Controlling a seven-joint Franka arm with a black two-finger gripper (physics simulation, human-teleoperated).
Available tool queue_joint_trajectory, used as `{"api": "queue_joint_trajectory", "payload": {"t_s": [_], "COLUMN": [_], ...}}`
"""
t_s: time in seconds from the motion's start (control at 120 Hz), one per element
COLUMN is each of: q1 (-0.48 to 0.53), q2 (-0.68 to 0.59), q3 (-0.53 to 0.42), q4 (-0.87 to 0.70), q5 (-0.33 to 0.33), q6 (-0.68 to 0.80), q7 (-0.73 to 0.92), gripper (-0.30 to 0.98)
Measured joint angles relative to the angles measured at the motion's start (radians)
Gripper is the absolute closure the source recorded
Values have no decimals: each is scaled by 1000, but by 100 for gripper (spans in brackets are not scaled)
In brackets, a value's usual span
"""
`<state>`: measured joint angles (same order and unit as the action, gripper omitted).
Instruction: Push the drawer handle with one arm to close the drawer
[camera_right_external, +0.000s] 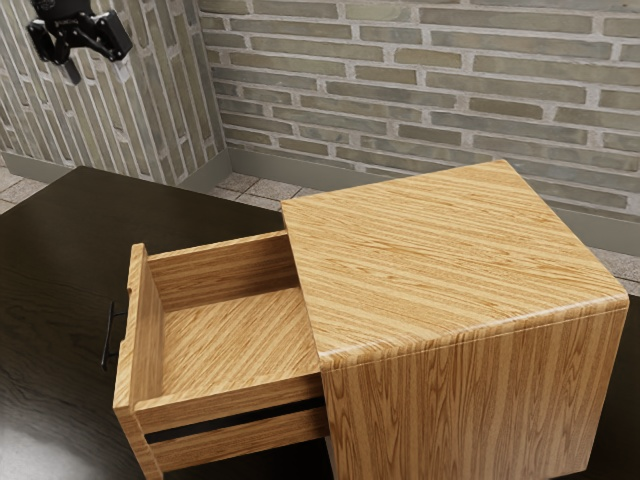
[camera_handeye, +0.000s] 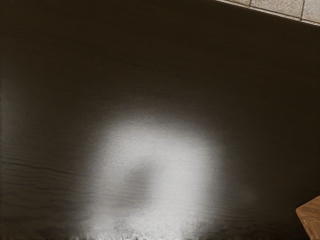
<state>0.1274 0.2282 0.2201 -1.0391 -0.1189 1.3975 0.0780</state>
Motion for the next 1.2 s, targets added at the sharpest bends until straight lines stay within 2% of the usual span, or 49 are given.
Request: {"api": "queue_joint_trajectory", "payload": {"t_s": [0.075, 0.217, 0.275, 0.325, 0.375, 0.458, 0.583, 0.725, 0.925, 1.2], "q1": [-64, -87, -123, -155, -191, -178, -250, -276, -302, -406], "q2": [1, -6, -95, -239, -383, -561, -649, -748, -867, -983], "q3": [79, 104, 97, 69, 54, 52, 1, -9, -17, -8], "q4": [-2, -5, -1, -36, -169, -429, -595, -824, -1120, -1344], "q5": [-11, -18, 12, 34, 48, 91, 225, 304, 343, 351], "q6": [-7, -14, -14, -24, -42, -62, -78, -43, 142, 340], "q7": [9, 23, 28, 45, 88, 159, 227, 280, 362, 468], "gripper": [2, 2, 2, 2, 2, 2, 2, 2, 2, 3]}}
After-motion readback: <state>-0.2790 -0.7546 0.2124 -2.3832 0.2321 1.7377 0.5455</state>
